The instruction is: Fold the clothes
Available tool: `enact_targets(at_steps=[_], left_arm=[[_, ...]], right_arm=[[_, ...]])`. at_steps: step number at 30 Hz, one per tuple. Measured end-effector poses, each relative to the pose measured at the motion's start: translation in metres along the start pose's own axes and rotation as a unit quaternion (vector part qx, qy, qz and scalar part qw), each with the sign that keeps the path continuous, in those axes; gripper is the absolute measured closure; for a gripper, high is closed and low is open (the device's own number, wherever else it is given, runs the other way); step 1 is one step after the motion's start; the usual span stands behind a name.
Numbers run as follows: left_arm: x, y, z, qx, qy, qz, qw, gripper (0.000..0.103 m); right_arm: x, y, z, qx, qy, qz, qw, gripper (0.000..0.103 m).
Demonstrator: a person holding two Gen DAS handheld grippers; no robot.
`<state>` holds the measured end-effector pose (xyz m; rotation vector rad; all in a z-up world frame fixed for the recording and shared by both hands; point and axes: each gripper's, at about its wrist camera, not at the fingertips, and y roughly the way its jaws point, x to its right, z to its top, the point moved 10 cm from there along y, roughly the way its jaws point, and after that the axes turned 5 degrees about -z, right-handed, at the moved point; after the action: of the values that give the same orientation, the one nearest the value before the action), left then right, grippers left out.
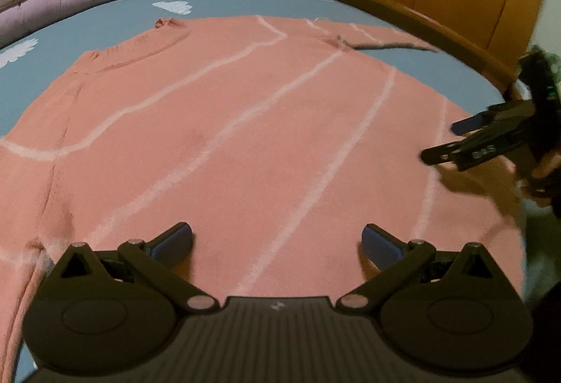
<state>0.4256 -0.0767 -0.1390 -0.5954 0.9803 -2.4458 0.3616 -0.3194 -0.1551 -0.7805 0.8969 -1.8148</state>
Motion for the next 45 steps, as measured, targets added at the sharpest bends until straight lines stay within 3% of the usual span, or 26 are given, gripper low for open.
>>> enact_targets(at_steps=[15, 23, 29, 35, 45], left_arm=[[0.017, -0.004, -0.026, -0.029, 0.040, 0.031, 0.9983, 0.001], [0.020, -0.009, -0.027, -0.033, 0.049, 0.042, 0.9974, 0.001], [0.022, -0.006, -0.034, -0.040, 0.058, 0.046, 0.9965, 0.001], [0.017, -0.014, -0.025, -0.028, 0.060, 0.061, 0.9959, 0.001], [0.007, -0.015, -0.024, -0.024, 0.032, 0.055, 0.9977, 0.001]], right_arm=[[-0.002, -0.005, 0.002, -0.021, 0.006, -0.015, 1.000, 0.000], [-0.014, -0.020, 0.007, -0.004, -0.004, 0.005, 1.000, 0.000], [-0.022, -0.009, -0.002, -0.020, 0.000, 0.015, 1.000, 0.000], [-0.021, -0.008, -0.004, -0.022, 0.013, 0.017, 1.000, 0.000], [-0.022, -0.010, -0.005, -0.022, 0.015, 0.013, 1.000, 0.000]])
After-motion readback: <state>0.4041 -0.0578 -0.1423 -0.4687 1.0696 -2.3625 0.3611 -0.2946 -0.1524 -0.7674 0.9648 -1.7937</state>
